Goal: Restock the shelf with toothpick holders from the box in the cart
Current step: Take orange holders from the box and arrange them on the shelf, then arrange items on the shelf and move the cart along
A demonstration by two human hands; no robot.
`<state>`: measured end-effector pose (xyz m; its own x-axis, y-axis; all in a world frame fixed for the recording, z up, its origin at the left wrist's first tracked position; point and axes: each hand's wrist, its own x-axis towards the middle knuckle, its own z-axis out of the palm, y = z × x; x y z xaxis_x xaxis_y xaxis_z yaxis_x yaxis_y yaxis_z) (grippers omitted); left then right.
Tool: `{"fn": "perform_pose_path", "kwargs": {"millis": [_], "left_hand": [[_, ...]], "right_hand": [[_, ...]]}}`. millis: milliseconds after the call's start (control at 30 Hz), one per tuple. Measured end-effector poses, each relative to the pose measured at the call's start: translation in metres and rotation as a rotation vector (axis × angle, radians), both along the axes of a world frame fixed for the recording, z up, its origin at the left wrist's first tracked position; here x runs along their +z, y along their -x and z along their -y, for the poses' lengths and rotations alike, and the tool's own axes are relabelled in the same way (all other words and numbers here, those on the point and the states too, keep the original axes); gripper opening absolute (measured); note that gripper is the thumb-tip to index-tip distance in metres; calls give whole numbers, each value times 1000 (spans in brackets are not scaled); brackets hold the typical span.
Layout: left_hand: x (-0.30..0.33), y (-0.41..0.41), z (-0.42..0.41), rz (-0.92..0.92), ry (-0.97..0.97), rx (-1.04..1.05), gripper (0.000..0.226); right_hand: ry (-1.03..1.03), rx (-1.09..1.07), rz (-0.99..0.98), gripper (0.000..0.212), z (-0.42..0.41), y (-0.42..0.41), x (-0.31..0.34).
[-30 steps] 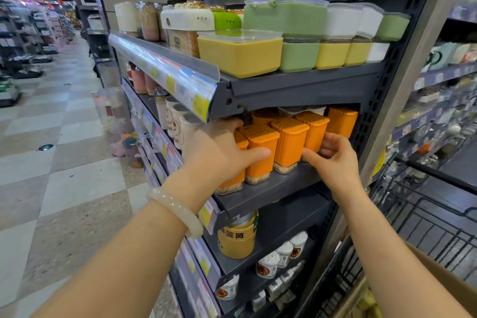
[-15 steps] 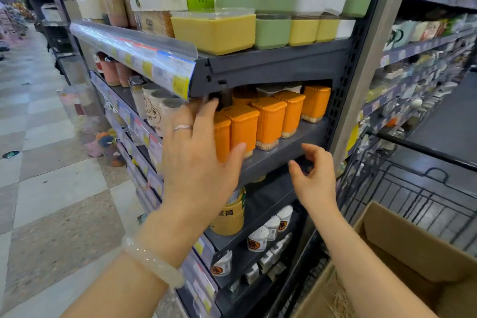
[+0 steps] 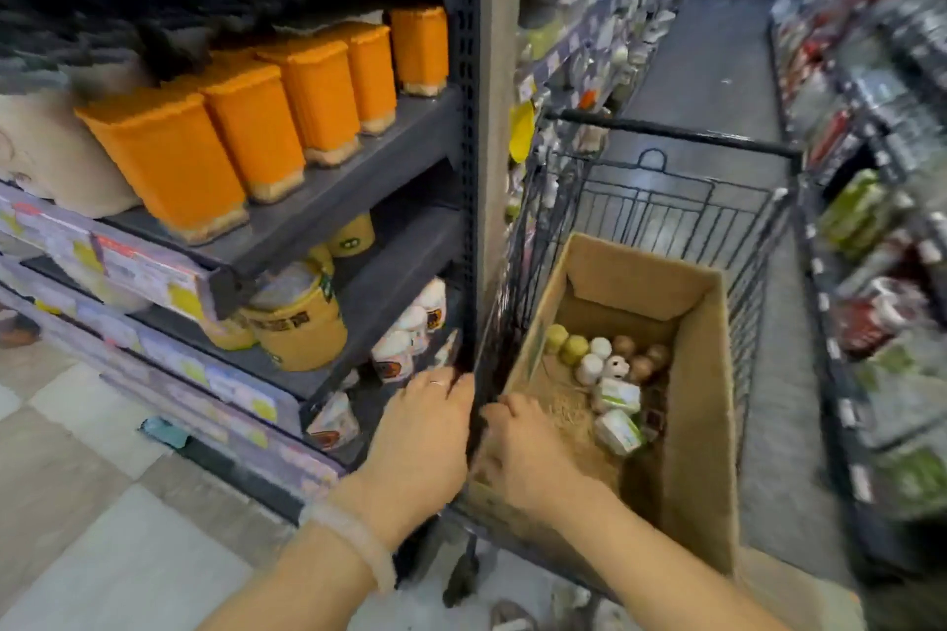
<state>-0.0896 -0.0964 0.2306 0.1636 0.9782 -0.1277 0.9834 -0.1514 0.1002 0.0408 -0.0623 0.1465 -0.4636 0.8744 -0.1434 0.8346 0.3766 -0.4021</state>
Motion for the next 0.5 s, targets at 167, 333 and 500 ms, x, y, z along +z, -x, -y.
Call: {"fn": "perform_pose_path", "kwargs": {"millis": [167, 333, 500], "left_hand": [[-52, -33, 4, 4, 157, -80, 51], [-75, -54, 8, 47, 222, -129, 42], [-85, -60, 7, 53, 239, -105, 43]], "right_hand": [[120, -164, 178, 48, 29, -44, -24], [176, -228, 230, 51, 41, -72, -32], [215, -241, 211, 46, 43, -80, -41]]}}
